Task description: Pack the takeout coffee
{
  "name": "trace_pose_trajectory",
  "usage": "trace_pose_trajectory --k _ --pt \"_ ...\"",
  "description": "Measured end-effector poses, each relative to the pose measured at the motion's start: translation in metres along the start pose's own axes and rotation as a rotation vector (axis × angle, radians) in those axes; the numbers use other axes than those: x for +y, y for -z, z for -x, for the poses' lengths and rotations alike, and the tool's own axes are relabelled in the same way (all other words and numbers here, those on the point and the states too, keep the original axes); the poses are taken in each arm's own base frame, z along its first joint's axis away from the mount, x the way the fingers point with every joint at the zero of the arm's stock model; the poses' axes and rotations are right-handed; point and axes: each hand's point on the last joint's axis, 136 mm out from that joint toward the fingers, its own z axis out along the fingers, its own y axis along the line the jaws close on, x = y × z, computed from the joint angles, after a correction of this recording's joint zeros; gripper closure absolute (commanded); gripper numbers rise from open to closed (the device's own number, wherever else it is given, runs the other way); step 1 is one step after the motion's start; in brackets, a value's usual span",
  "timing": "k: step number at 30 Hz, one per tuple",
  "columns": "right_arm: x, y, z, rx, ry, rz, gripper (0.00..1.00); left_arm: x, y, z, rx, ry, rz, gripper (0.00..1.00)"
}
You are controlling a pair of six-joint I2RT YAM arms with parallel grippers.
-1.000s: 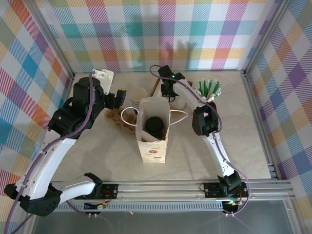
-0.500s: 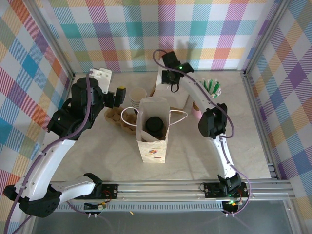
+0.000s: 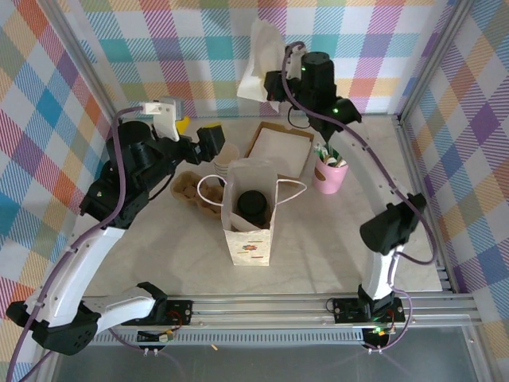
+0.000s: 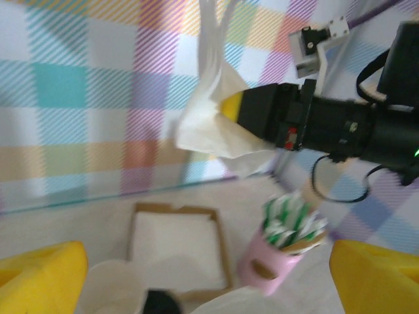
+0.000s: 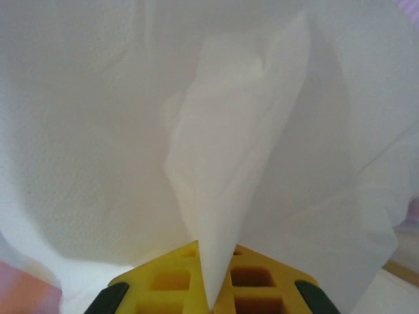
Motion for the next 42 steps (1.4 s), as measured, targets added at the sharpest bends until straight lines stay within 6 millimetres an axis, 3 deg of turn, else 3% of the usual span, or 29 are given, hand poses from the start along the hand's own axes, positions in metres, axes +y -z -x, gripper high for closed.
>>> trace_pose_trajectory --k 4,7,12,16,21,28,33,38,42 --pt "0.047 0.017 0.036 -0.217 -0.065 0.265 1.00 -0.014 -0.017 -0.005 -0.054 0.140 -0.120 0.01" --pt "0.078 0.028 0.050 -0.303 -0.097 0.426 1.00 -0.022 -0.030 -0.008 -0.093 0.234 -0.194 0.00" --pt "0.146 0.056 0.052 -0.371 -0.085 0.657 1.00 -0.039 -0.041 0.009 -0.180 0.343 -0.333 0.00" --pt "0.184 0.080 0.051 -0.404 -0.098 0.794 1.00 -0.050 -0.033 0.031 -0.269 0.384 -0.429 0.00" --pt "0.203 0.100 0.053 -0.420 -0.102 0.880 1.00 -0.057 -0.017 0.057 -0.378 0.401 -0.501 0.01" --pt "0.215 0.118 0.050 -0.414 -0.111 0.934 1.00 -0.050 -0.011 0.055 -0.436 0.437 -0.521 0.07" --pt "0.224 0.127 0.050 -0.411 -0.123 0.970 1.00 -0.053 -0.004 0.065 -0.482 0.455 -0.562 0.13" --pt "0.230 0.130 0.044 -0.393 -0.133 0.987 1.00 -0.054 -0.008 0.069 -0.502 0.467 -0.611 0.38" --pt "0.228 0.127 0.039 -0.378 -0.139 0.975 0.96 -0.055 -0.008 0.071 -0.502 0.469 -0.664 0.75"
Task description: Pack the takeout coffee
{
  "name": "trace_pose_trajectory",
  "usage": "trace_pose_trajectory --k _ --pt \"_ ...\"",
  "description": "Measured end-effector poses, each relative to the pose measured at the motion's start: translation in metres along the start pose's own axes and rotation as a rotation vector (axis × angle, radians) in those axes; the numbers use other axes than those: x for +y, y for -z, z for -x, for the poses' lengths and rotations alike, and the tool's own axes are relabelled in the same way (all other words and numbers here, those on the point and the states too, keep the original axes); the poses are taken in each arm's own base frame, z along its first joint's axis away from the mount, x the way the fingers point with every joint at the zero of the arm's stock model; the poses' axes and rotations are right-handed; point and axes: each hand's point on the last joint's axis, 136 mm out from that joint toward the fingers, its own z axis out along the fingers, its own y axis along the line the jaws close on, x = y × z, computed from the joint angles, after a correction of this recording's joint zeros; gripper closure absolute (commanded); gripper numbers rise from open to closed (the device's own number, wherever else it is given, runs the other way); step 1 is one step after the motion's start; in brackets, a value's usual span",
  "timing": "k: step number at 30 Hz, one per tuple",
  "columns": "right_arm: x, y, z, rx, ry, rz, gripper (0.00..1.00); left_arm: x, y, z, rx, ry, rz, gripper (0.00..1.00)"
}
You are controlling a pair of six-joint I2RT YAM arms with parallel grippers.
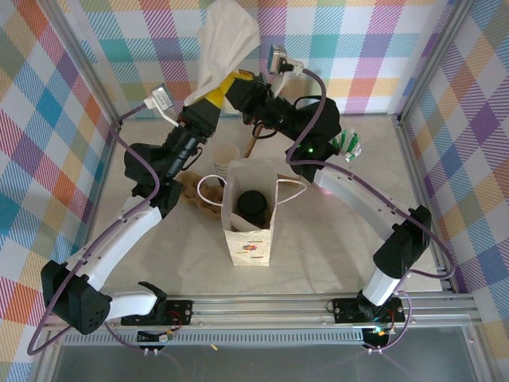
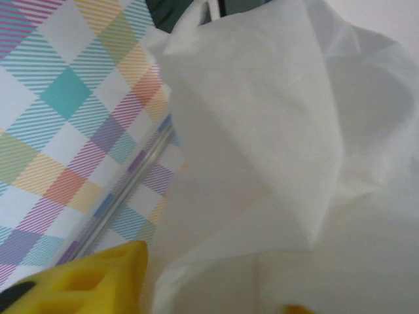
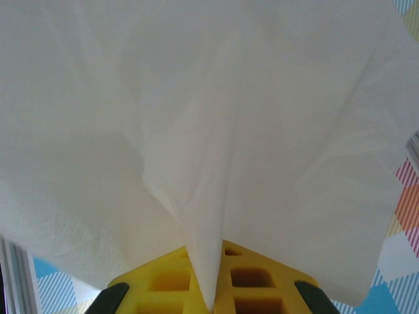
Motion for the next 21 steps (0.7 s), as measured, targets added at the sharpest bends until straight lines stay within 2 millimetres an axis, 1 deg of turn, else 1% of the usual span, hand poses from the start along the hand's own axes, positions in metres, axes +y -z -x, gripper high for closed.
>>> trace_pose_trajectory --k 2,3,4,5,7,9,10,13,14,16,18,21 --pt "-0.004 0.002 -0.003 0.006 -0.005 -0.018 0.92 -0.004 0.001 0.002 0.003 -0.001 -0.022 0.95" --pt "-0.005 0.003 -0.004 0.012 -0.004 -0.027 0.86 -0.008 0.001 0.002 0.009 -0.002 -0.035 1.00" --pt "-0.005 0.004 -0.005 0.018 -0.004 -0.035 0.80 -0.010 0.002 0.003 0.013 -0.004 -0.042 1.00" --pt "-0.004 0.006 -0.006 0.029 0.003 -0.041 0.77 -0.011 0.003 0.005 0.011 -0.003 -0.043 1.00" --pt "0.003 0.010 -0.006 0.057 0.023 -0.051 0.60 -0.013 0.007 0.014 0.007 -0.019 -0.046 1.00" --pt "0.015 0.013 -0.004 0.093 0.048 -0.048 0.49 -0.018 0.012 0.021 0.015 -0.040 -0.054 1.00" --pt "0.022 0.015 -0.002 0.111 0.058 -0.040 0.41 -0.023 0.015 0.024 0.025 -0.051 -0.064 1.00" --pt "0.043 0.019 0.006 0.168 0.084 -0.004 0.28 -0.040 0.022 0.022 0.084 -0.076 -0.109 1.00" --pt "0.047 0.019 0.007 0.184 0.085 0.007 0.25 -0.044 0.024 0.020 0.106 -0.081 -0.123 1.00" --pt "0.056 0.021 0.011 0.224 0.085 0.025 0.24 -0.055 0.027 0.011 0.172 -0.092 -0.158 1.00" --pt "0.057 0.024 0.011 0.259 0.070 0.021 0.20 -0.061 0.030 0.003 0.232 -0.109 -0.178 1.00" --pt "0.052 0.029 0.002 0.312 0.032 0.004 0.16 -0.069 0.035 -0.008 0.312 -0.131 -0.199 1.00"
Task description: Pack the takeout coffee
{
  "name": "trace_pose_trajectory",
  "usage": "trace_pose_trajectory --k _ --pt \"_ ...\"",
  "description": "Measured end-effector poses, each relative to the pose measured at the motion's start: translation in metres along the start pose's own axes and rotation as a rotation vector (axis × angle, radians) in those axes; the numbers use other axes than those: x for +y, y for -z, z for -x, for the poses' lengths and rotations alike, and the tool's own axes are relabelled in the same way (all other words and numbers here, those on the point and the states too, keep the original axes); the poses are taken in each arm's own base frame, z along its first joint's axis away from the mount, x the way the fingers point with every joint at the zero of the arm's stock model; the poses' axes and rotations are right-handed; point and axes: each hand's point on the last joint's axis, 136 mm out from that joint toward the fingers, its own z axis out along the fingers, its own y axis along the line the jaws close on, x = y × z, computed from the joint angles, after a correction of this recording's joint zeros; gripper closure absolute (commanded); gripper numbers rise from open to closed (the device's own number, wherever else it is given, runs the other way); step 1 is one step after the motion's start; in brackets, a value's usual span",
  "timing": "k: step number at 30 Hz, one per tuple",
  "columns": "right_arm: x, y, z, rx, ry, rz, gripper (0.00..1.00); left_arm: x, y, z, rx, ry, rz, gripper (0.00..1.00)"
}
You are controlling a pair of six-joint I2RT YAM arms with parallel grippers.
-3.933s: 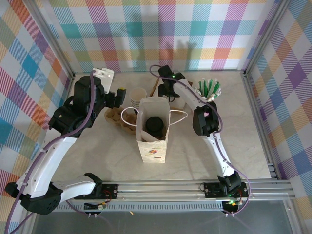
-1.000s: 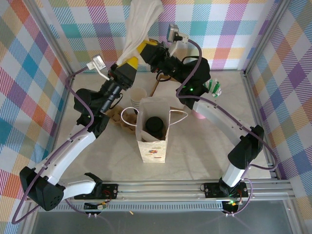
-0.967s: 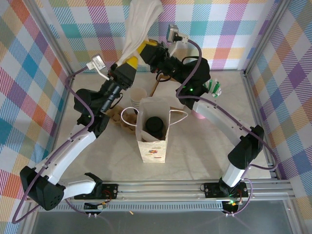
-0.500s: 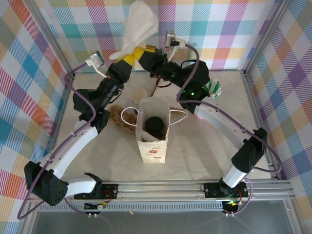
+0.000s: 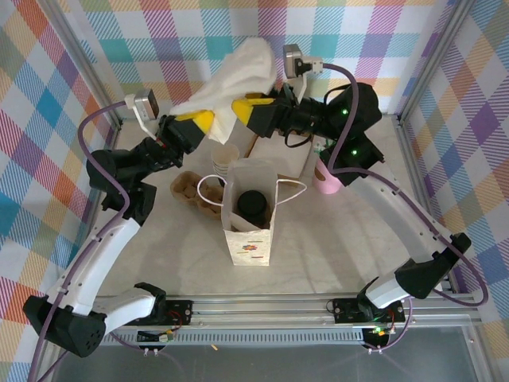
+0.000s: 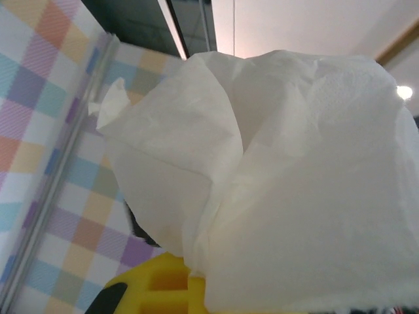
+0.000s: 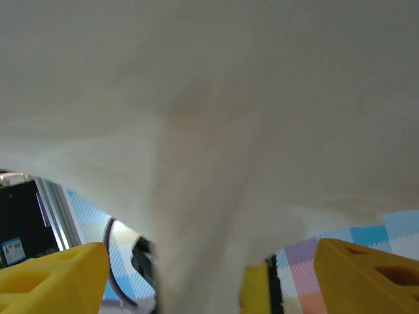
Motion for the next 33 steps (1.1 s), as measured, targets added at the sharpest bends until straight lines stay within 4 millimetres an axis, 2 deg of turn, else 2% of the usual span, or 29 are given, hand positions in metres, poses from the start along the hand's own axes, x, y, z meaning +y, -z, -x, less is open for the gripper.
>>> trace_pose_trajectory --k 4,9,16,22,24,28,29,30,32,33 --pt "-0.004 0.001 -0.016 0.066 -0.058 -0.001 0.19 -0.013 0.003 -0.007 0.056 -0.013 -0.034 1.00" --pt "-0.002 0.003 -0.025 0.115 -0.082 -0.001 0.19 -0.021 0.006 -0.014 0.102 0.005 -0.048 1.00" --pt "0.015 0.009 -0.014 0.123 -0.040 0.004 0.22 -0.029 0.015 -0.030 0.178 0.051 -0.050 1.00" --pt "0.035 0.013 -0.001 0.109 0.008 0.042 0.52 -0.032 0.021 -0.041 0.227 0.075 -0.048 1.00" --pt "0.038 0.014 -0.001 0.112 0.014 0.051 0.65 -0.032 0.024 -0.044 0.233 0.081 -0.041 1.00" --pt "0.039 0.014 -0.005 0.130 0.006 0.058 0.97 -0.030 0.027 -0.049 0.243 0.086 -0.028 1.00" --pt "0.038 0.015 -0.007 0.137 0.003 0.058 1.00 -0.029 0.027 -0.050 0.246 0.084 -0.023 0.96" --pt "0.039 0.015 -0.008 0.142 0.004 0.059 1.00 -0.029 0.028 -0.051 0.249 0.081 -0.016 0.81" --pt "0.037 0.016 -0.011 0.154 0.014 0.052 1.00 -0.026 0.031 -0.052 0.248 0.065 0.014 0.29" --pt "0.037 0.017 -0.012 0.160 0.029 0.044 1.00 -0.024 0.034 -0.053 0.246 0.056 0.041 0.07"
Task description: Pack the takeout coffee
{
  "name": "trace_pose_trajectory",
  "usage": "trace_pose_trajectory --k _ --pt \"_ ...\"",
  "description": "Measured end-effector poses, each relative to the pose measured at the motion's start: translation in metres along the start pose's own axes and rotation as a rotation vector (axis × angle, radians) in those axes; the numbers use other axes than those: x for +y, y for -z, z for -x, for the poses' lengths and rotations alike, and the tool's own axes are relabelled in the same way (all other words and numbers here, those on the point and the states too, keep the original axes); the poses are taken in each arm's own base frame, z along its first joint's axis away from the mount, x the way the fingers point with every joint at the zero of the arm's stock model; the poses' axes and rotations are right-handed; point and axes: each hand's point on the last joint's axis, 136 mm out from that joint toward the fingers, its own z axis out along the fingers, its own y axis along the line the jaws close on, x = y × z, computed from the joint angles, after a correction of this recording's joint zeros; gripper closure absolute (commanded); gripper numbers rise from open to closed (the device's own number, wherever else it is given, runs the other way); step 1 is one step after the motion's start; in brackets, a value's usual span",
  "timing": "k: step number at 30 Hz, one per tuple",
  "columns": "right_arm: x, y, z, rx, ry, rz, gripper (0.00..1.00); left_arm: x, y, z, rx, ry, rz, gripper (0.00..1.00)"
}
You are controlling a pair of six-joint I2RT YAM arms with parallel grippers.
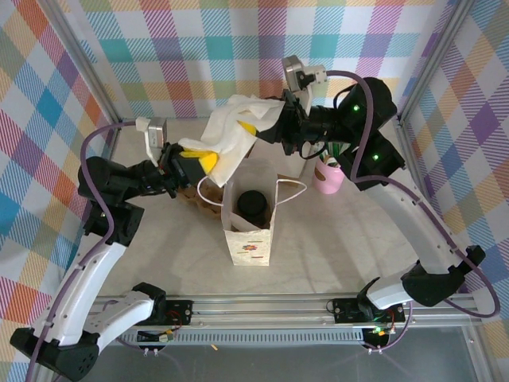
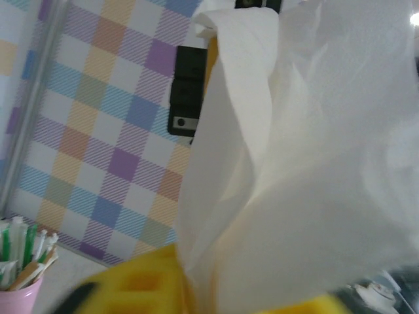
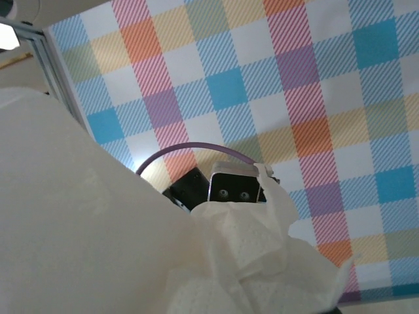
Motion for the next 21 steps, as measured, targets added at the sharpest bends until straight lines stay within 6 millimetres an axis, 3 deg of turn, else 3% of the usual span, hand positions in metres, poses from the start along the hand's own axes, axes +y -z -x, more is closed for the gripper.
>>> trace_pose_trajectory --k 1,5,10,15,21 --pt "0.000 0.002 -0.002 0.008 0.018 -0.015 1.00 0.003 0.003 -0.001 -0.007 -0.008 0.036 0.00" --pt "0.004 0.016 -0.008 0.050 0.127 -0.087 1.00 0.011 0.025 0.000 -0.065 -0.081 0.215 0.00" --pt "0.010 0.036 -0.027 0.143 0.300 -0.161 1.00 0.024 0.071 0.009 -0.181 -0.222 0.514 0.00" --pt "-0.008 0.044 -0.073 0.282 0.350 -0.178 1.00 0.040 0.097 0.015 -0.217 -0.290 0.705 0.00" --pt "-0.040 0.046 -0.135 0.430 0.283 -0.173 1.00 0.062 0.104 0.008 -0.184 -0.276 0.802 0.00"
